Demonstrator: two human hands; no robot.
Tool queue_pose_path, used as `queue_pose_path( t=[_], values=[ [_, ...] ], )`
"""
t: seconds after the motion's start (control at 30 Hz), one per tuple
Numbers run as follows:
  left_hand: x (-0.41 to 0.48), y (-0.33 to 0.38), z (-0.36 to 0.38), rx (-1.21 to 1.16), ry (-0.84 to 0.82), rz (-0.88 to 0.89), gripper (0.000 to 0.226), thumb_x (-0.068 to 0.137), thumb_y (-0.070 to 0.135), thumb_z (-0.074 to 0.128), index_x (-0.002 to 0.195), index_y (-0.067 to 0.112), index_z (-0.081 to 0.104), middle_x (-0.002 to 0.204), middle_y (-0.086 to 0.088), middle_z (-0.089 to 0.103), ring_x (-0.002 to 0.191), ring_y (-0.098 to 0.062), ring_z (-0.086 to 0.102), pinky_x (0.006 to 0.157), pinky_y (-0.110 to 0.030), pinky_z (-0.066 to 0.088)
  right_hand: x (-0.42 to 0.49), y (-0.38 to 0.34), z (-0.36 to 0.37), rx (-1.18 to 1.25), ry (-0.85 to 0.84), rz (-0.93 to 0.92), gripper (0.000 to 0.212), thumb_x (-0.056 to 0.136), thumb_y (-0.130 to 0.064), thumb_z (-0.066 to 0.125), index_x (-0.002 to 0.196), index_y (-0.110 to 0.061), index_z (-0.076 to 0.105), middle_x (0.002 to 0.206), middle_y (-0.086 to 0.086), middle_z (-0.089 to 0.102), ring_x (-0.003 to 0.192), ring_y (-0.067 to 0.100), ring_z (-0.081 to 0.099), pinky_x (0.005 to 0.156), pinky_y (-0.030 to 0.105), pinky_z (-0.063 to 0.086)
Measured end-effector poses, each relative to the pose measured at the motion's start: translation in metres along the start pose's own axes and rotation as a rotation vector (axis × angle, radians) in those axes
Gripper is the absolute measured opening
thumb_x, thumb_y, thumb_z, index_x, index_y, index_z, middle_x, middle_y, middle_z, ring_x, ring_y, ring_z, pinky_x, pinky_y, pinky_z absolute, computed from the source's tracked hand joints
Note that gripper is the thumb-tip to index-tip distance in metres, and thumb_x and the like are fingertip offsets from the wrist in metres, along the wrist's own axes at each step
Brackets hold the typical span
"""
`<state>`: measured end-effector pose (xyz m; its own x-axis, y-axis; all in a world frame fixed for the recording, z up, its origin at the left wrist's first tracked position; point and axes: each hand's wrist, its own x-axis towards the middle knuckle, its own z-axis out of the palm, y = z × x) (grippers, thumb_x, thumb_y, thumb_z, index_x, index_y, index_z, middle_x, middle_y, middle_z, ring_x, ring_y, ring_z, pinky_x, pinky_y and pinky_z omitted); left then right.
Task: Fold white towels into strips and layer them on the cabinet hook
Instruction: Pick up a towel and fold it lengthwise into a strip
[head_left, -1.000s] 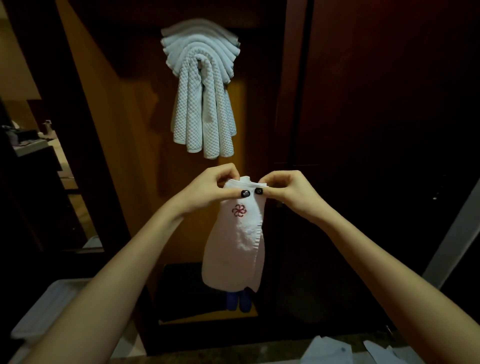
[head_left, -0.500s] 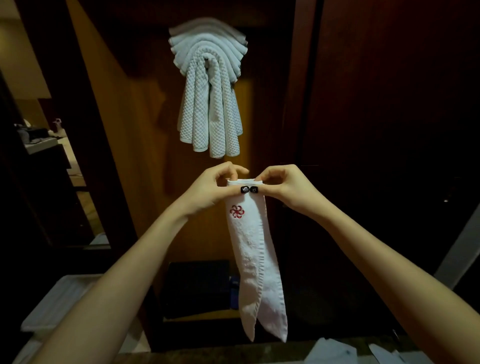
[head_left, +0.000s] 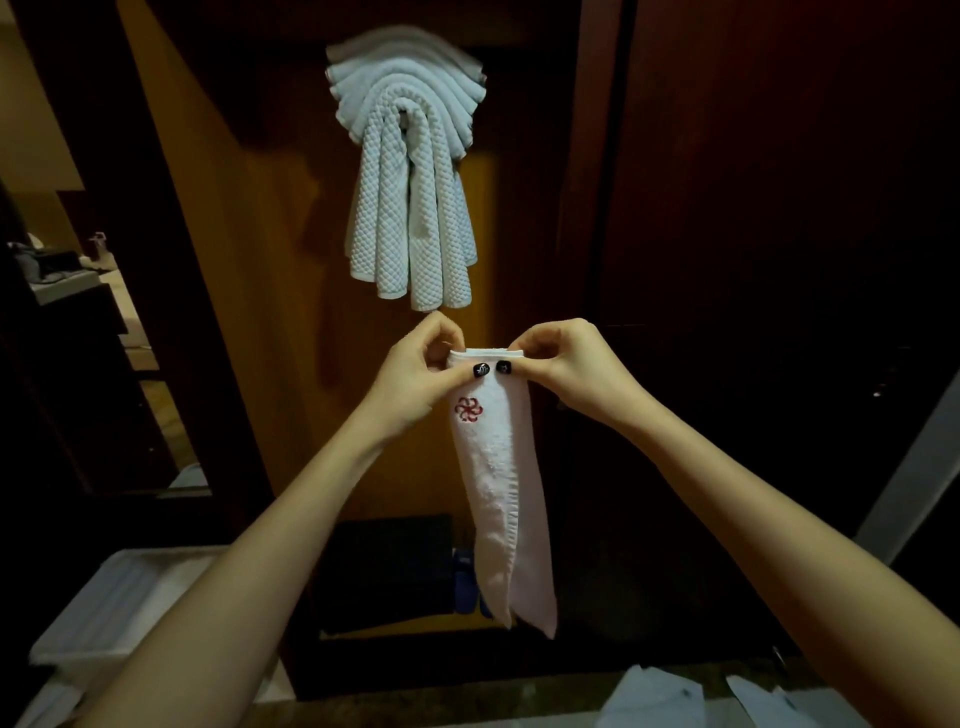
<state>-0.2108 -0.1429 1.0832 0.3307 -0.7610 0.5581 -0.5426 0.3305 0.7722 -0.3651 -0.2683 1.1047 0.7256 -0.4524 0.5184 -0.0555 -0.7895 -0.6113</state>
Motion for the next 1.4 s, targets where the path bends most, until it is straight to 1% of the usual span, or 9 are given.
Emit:
queue_pose_path(
  t=[0.13, 0.4, 0.5, 0.57, 0.63, 0.93, 1.13, 1.27, 1.4],
  values=[
    [-0.008, 0.0, 0.0, -0.056, -0.189, 0.045, 0.033, 0.088, -0.004, 0.061, 0.105, 0.023, 0.068, 0.103, 0.015, 0.07, 0.1, -0.004, 0.064, 0.082, -0.017, 0.05, 0.0, 0.003, -0.004, 0.056, 0.041, -0.008, 0.01, 0.086, -0.017, 0.073, 0.086, -0.007, 0.076, 0.078, 0.007, 0.073, 0.068, 0.003, 0.06, 0.057, 0.016, 0.045],
    [-0.007, -0.004, 0.023, -0.001, 0.123, 0.004, 0.029, 0.087, -0.005, 0.064, 0.094, 0.022, 0.073, 0.086, 0.005, 0.072, 0.068, -0.002, 0.063, 0.069, -0.017, 0.049, 0.003, 0.009, 0.001, 0.057, 0.097, -0.041, 0.024, 0.094, -0.016, 0.062, 0.116, -0.011, 0.07, 0.106, -0.002, 0.066, 0.098, 0.002, 0.061, 0.089, 0.016, 0.047],
    [0.009, 0.001, 0.02, 0.016, 0.247, -0.005, 0.028, 0.088, -0.002, 0.063, 0.104, 0.02, 0.071, 0.099, 0.002, 0.072, 0.081, -0.005, 0.066, 0.077, -0.017, 0.05, -0.01, 0.022, 0.014, 0.191, 0.223, 0.033, 0.021, 0.096, -0.015, 0.057, 0.116, -0.019, 0.063, 0.098, -0.011, 0.063, 0.091, -0.001, 0.061, 0.084, 0.016, 0.047],
    [0.022, 0.005, 0.014, 0.025, 0.283, -0.003, 0.028, 0.089, -0.001, 0.063, 0.108, 0.018, 0.069, 0.104, -0.002, 0.07, 0.087, -0.009, 0.065, 0.083, -0.019, 0.05, -0.024, 0.036, 0.031, 0.242, 0.21, 0.112, 0.008, 0.097, -0.016, 0.056, 0.104, -0.021, 0.058, 0.09, -0.01, 0.063, 0.086, 0.004, 0.062, 0.077, 0.024, 0.049],
    [0.035, 0.009, 0.011, -0.004, 0.281, -0.014, 0.026, 0.091, -0.002, 0.06, 0.109, 0.015, 0.068, 0.102, -0.001, 0.068, 0.084, -0.005, 0.064, 0.081, -0.016, 0.05, -0.036, 0.051, 0.048, 0.204, 0.163, 0.169, 0.003, 0.097, -0.022, 0.057, 0.099, -0.02, 0.057, 0.088, -0.012, 0.061, 0.081, -0.005, 0.059, 0.071, 0.016, 0.045],
    [0.064, 0.006, 0.007, -0.05, 0.216, -0.046, 0.024, 0.093, 0.002, 0.057, 0.11, 0.017, 0.064, 0.103, 0.007, 0.064, 0.082, 0.007, 0.061, 0.077, -0.013, 0.048, -0.059, 0.079, 0.07, 0.317, 0.025, 0.336, 0.033, 0.088, -0.024, 0.072, 0.117, -0.016, 0.058, 0.104, -0.003, 0.061, 0.094, 0.005, 0.058, 0.078, 0.018, 0.043],
    [0.064, -0.003, 0.013, 0.042, 0.224, -0.054, 0.021, 0.092, 0.006, 0.057, 0.11, 0.018, 0.061, 0.112, 0.008, 0.058, 0.108, -0.006, 0.054, 0.098, -0.023, 0.041, -0.055, 0.08, 0.064, 0.393, -0.09, 0.385, 0.041, 0.086, -0.018, 0.074, 0.095, 0.018, 0.056, 0.085, 0.025, 0.058, 0.078, 0.035, 0.058, 0.074, 0.038, 0.041],
    [0.063, -0.013, 0.012, 0.039, 0.242, -0.066, 0.022, 0.092, 0.005, 0.056, 0.11, 0.017, 0.059, 0.113, 0.007, 0.057, 0.109, -0.007, 0.053, 0.092, -0.014, 0.042, -0.063, 0.09, 0.064, 0.267, -0.109, 0.341, 0.039, 0.084, -0.019, 0.075, 0.097, 0.017, 0.062, 0.094, 0.017, 0.054, 0.092, 0.024, 0.054, 0.081, 0.029, 0.044],
    [0.065, -0.018, 0.012, 0.024, 0.236, -0.082, 0.02, 0.092, 0.005, 0.057, 0.109, 0.016, 0.06, 0.114, 0.002, 0.058, 0.111, -0.009, 0.052, 0.096, -0.021, 0.042, -0.065, 0.095, 0.054, 0.275, -0.208, 0.34, 0.023, 0.089, -0.021, 0.07, 0.108, -0.008, 0.073, 0.132, -0.007, 0.049, 0.132, 0.01, 0.039, 0.113, 0.04, 0.033]
  ],
)
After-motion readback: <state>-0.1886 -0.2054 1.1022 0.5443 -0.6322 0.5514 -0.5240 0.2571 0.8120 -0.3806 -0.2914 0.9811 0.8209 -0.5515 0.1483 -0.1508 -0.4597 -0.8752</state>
